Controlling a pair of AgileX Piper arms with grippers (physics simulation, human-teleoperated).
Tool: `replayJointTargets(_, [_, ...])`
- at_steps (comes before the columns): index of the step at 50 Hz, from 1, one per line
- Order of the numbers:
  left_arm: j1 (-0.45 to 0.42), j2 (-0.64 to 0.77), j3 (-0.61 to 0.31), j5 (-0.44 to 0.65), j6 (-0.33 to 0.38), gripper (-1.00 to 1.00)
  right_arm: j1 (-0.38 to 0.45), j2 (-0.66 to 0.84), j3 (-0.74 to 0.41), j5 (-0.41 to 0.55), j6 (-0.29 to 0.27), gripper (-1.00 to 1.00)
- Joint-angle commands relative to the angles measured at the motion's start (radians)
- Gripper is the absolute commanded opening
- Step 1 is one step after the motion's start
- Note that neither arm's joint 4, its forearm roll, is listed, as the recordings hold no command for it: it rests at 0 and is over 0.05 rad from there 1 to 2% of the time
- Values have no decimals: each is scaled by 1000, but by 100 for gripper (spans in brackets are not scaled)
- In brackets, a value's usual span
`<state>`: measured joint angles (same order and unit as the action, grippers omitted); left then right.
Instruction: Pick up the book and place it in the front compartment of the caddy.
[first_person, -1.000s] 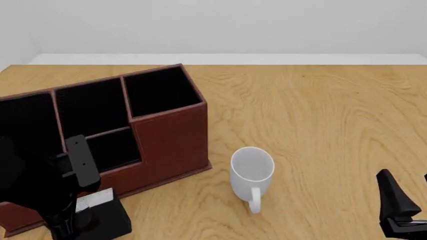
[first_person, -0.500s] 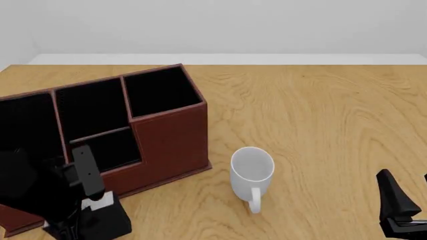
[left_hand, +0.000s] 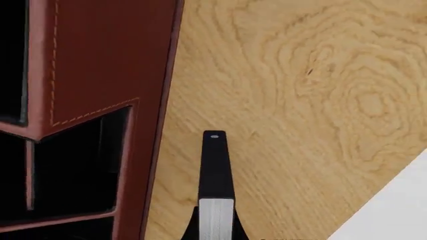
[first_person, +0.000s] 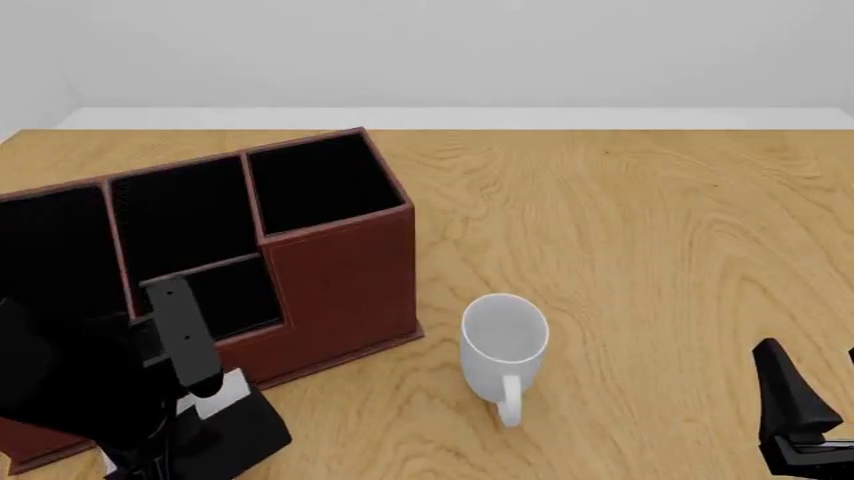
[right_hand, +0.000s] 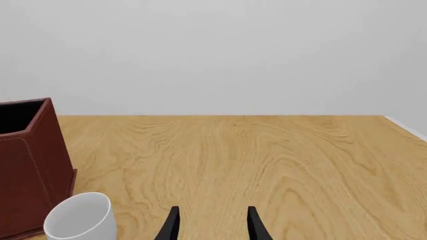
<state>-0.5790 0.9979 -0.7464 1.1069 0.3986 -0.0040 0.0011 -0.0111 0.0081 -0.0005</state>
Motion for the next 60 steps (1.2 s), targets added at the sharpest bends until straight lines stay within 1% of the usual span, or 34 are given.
replayJointTargets(1, [-78,-24,-98,80,-56,-100,0,0,0,0,0,100])
replayJointTargets(7, [-73,-16,-139,112,-19,-100,0,0,0,0,0,100])
replayJointTargets(11, [-41,1,-162,113,42,-100,0,0,0,0,0,100])
replayJointTargets(13, [-45,15,-191,113,55,-100,0,0,0,0,0,100])
replayJointTargets(14, [-23,22,-214,113,89,-100,0,0,0,0,0,100])
replayJointTargets(16, [-29,35,-226,113,90,-100,0,0,0,0,0,100])
replayJointTargets(17, [-9,41,-241,113,132,-100,0,0,0,0,0,100])
replayJointTargets(18, [5,51,-249,113,144,-100,0,0,0,0,0,100])
replayJointTargets(19, [-2,51,-238,113,157,-100,0,0,0,0,0,100])
replayJointTargets(21, [18,62,-264,113,179,-100,0,0,0,0,0,100])
replayJointTargets(23, [36,62,-271,113,220,-100,0,0,0,0,0,100])
replayJointTargets(25, [42,62,-268,113,241,-100,0,0,0,0,0,100])
replayJointTargets(26, [62,60,-273,113,268,-100,0,0,0,0,0,100])
replayJointTargets(29, [70,65,-277,113,290,-100,0,0,0,0,0,100])
replayJointTargets(30, [80,65,-279,113,308,-100,0,0,0,0,0,100])
replayJointTargets(32, [77,71,-284,113,312,-100,0,0,0,0,0,100])
replayJointTargets(33, [106,68,-283,113,348,-100,0,0,0,0,0,100])
replayJointTargets(36, [113,68,-278,113,363,-100,0,0,0,0,0,100])
replayJointTargets(40, [158,63,-277,113,421,-100,0,0,0,0,0,100])
replayJointTargets(44, [161,68,-288,113,435,-100,0,0,0,0,0,100])
replayJointTargets(45, [181,62,-289,113,469,-100,0,0,0,0,0,100])
replayJointTargets(46, [190,66,-303,113,468,-100,0,0,0,0,0,100])
replayJointTargets(47, [176,69,-295,113,464,-100,0,0,0,0,0,100])
replayJointTargets(48, [180,68,-293,113,471,-100,0,0,0,0,0,100])
replayJointTargets(49, [201,69,-309,113,494,-100,0,0,0,0,0,100])
replayJointTargets(50, [198,71,-310,113,491,-100,0,0,0,0,0,100])
replayJointTargets(51, [217,65,-314,113,525,-100,0,0,0,0,0,100])
replayJointTargets(54, [209,71,-333,113,524,-100,0,0,0,0,0,100])
replayJointTargets(56, [228,71,-348,113,550,-100,0,0,0,0,0,100])
replayJointTargets(57, [250,66,-358,113,579,-100,0,0,0,0,0,100])
replayJointTargets(58, [239,71,-368,113,569,-100,0,0,0,0,0,100])
replayJointTargets(59, [201,84,-401,113,530,-100,0,0,0,0,0,100])
replayJointTargets(60, [195,93,-427,113,516,-100,0,0,0,0,0,100])
